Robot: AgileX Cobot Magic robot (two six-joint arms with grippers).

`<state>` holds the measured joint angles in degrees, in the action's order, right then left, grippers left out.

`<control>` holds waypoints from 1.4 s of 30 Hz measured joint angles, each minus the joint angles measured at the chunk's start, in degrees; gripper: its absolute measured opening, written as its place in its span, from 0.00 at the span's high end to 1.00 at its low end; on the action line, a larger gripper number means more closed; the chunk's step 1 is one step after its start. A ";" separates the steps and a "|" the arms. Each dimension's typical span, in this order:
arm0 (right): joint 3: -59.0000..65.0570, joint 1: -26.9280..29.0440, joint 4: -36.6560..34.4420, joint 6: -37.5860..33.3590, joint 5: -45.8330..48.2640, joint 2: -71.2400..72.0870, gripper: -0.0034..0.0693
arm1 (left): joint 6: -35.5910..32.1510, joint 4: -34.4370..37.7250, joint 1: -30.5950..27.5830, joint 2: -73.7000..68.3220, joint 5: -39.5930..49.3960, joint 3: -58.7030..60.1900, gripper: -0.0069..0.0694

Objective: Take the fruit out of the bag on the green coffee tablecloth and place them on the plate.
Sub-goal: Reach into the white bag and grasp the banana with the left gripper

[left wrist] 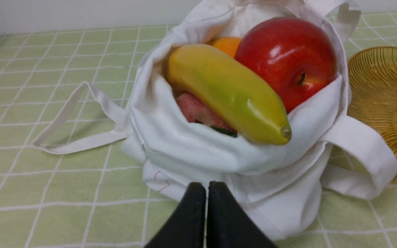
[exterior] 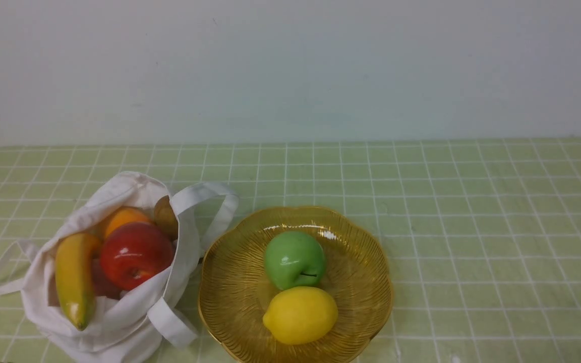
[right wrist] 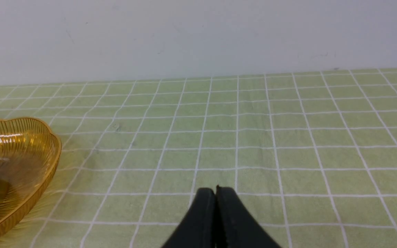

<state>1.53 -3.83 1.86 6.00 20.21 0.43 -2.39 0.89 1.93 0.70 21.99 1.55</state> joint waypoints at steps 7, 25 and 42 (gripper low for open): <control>0.00 0.00 0.00 0.00 0.00 0.00 0.97 | -0.01 0.05 0.00 0.00 0.00 0.00 0.92; 0.00 0.00 0.00 0.00 0.00 0.00 0.97 | -0.01 0.05 0.00 0.00 0.00 0.00 0.92; 0.00 0.00 0.00 0.00 0.00 0.00 0.97 | 14.22 27.15 0.00 0.00 0.22 0.04 0.92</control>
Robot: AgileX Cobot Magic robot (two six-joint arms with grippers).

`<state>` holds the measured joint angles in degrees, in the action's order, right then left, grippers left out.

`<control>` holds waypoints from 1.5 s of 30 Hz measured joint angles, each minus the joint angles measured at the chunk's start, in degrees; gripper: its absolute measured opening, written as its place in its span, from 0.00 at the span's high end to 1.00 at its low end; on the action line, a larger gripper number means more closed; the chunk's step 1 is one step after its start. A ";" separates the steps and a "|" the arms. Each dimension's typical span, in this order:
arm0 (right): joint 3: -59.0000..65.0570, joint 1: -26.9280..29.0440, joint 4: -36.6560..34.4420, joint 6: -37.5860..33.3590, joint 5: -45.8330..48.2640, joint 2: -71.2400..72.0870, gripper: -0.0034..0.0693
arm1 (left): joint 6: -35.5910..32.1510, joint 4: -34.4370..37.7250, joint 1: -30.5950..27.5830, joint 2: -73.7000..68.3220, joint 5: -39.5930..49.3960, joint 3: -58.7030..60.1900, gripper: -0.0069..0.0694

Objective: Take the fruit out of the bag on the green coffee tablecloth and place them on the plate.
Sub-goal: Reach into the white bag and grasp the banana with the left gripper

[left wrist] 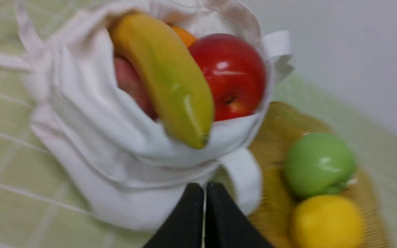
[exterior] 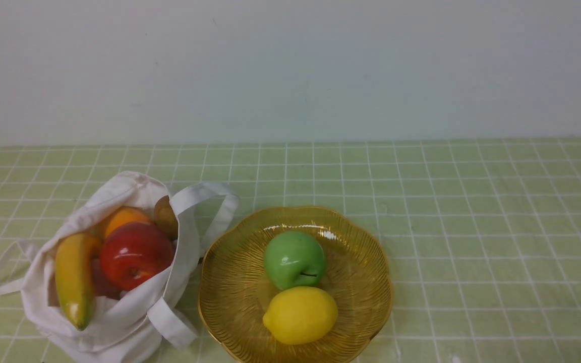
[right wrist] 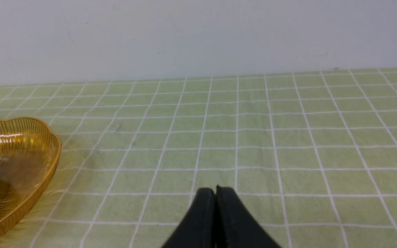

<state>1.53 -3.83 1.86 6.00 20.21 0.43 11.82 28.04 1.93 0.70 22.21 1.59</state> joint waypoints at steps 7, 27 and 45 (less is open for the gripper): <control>0.00 0.00 0.00 -0.05 0.00 0.00 0.97 | 2.03 22.52 0.00 0.00 -1.41 0.02 0.92; 0.00 0.00 0.00 -0.35 0.01 0.00 0.97 | -15.60 18.42 0.00 -27.69 24.19 -25.05 0.92; 0.00 0.00 0.00 -0.40 0.01 0.00 0.97 | -3.61 -21.27 0.00 -69.16 30.84 -51.60 0.62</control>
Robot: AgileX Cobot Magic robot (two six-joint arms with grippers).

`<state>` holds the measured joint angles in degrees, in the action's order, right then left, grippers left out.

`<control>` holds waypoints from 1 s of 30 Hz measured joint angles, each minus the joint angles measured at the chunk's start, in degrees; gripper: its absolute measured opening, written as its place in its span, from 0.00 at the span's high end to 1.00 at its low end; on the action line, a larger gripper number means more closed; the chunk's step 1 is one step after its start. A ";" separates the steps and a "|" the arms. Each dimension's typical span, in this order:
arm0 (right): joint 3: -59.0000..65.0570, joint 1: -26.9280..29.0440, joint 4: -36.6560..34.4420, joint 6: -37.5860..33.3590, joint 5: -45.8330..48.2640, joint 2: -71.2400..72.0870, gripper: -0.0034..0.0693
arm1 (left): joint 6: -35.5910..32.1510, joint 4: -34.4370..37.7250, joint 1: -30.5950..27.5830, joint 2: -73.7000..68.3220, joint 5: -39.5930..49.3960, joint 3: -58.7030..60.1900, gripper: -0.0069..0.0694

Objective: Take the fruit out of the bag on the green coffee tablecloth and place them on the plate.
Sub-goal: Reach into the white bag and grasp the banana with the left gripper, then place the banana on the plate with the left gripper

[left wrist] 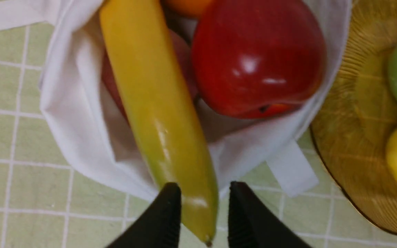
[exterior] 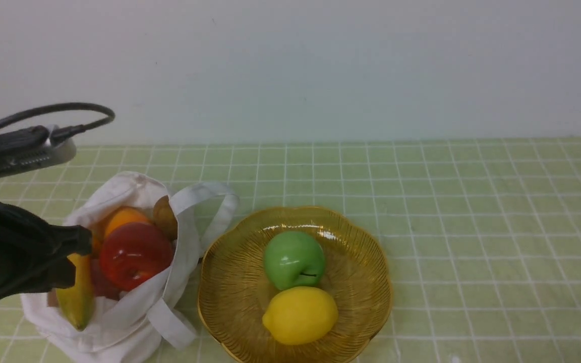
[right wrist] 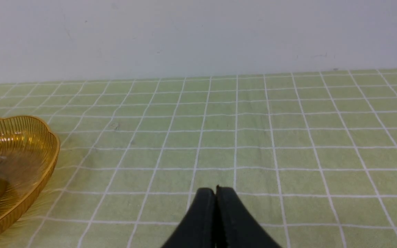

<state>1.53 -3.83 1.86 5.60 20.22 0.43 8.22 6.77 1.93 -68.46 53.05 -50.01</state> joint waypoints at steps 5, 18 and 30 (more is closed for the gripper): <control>0.00 0.00 0.00 0.00 0.00 0.00 0.97 | 0.37 -1.57 0.00 -4.56 -3.74 -0.02 0.42; 0.00 0.00 0.00 0.00 0.00 0.00 0.97 | 0.24 -5.13 0.00 -12.03 -6.84 -0.07 0.31; 0.00 0.00 0.00 0.00 0.05 0.00 0.97 | -2.06 -6.20 0.00 -8.19 2.25 -8.26 0.50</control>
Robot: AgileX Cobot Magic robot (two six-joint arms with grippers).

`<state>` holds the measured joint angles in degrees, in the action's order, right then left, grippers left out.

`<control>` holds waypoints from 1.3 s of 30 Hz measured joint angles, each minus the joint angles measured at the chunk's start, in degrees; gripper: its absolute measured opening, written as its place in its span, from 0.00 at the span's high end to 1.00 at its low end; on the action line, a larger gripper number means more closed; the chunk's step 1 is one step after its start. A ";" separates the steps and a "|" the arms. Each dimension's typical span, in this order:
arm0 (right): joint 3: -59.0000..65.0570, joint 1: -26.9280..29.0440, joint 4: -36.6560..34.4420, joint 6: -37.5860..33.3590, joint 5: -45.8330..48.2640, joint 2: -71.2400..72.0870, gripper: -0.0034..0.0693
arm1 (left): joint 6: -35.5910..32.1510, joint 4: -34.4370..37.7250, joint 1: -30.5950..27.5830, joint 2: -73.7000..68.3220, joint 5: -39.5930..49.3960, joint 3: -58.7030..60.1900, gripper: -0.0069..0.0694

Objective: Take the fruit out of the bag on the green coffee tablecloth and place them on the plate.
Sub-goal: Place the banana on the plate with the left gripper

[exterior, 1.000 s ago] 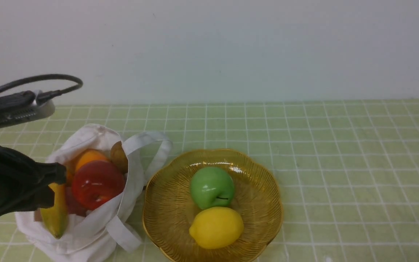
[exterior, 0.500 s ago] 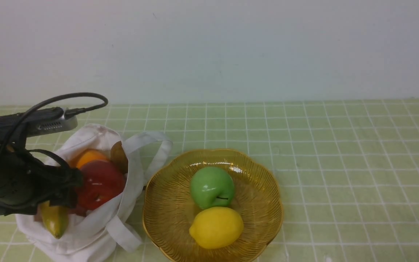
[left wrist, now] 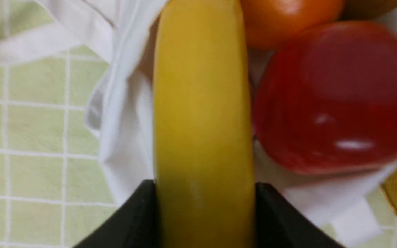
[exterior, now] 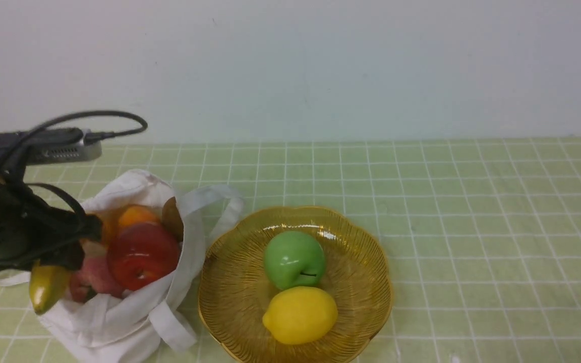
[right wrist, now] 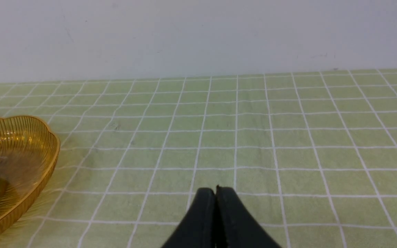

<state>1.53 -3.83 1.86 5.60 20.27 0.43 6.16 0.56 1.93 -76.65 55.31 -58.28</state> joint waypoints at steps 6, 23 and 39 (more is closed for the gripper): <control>0.00 0.00 0.00 0.00 0.00 0.00 0.97 | -0.70 -0.56 0.00 3.85 9.85 -8.53 0.50; 0.00 0.00 0.00 0.13 0.00 0.00 0.97 | -13.46 27.42 8.02 -0.52 10.19 -12.92 0.50; 0.00 0.00 0.00 0.13 0.00 0.00 0.97 | -11.39 27.18 22.18 -21.48 -13.10 -12.64 0.47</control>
<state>1.53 -3.83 1.86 5.73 20.27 0.43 -5.23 27.75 24.11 -98.13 42.21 -70.91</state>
